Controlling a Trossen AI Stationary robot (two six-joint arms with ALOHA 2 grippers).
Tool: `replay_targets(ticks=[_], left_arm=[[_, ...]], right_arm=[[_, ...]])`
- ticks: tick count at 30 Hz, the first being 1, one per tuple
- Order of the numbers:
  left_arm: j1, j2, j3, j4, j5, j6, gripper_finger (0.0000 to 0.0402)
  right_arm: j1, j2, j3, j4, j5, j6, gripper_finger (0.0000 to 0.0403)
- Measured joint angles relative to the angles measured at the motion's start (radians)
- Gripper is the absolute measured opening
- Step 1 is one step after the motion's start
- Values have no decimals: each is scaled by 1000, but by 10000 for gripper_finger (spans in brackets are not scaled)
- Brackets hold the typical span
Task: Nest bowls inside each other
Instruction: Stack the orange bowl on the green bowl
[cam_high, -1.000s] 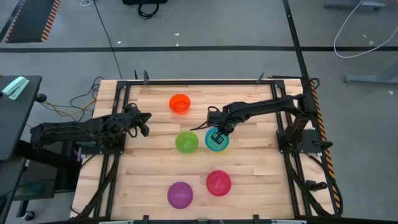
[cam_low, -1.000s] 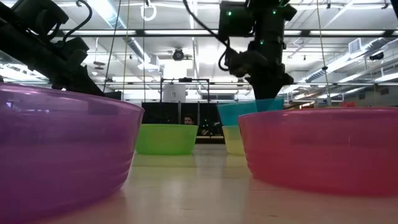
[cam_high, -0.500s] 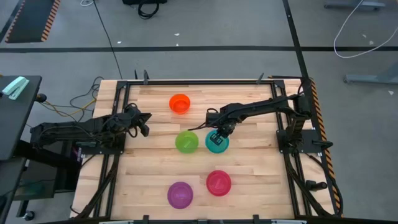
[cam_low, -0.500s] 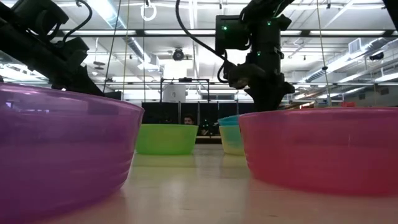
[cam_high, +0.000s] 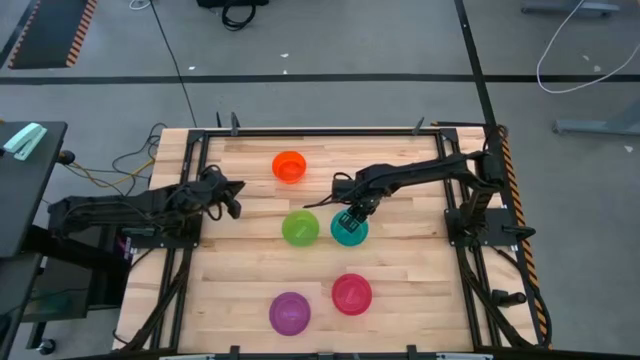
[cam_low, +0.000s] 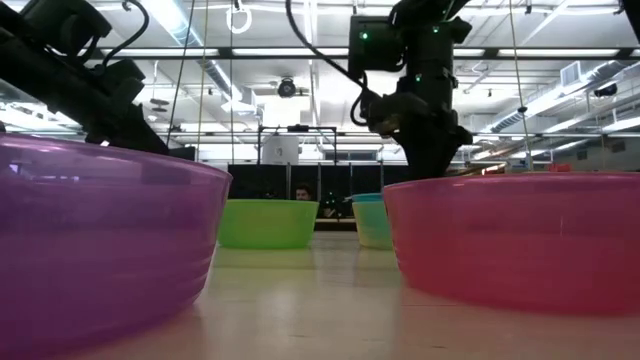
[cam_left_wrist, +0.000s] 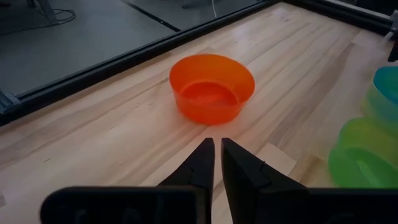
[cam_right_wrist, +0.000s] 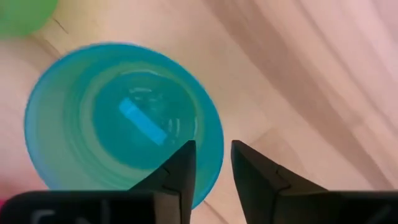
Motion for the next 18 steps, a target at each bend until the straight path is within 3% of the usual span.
replay_targets(ticks=[9, 18], left_arm=[[104, 190, 20, 182, 72, 26, 59], [339, 471, 290, 102, 337, 96, 53]], right_arm=[[-1, -81, 0, -11, 145, -45, 112], [1, -177, 0, -11, 228, -74, 111]])
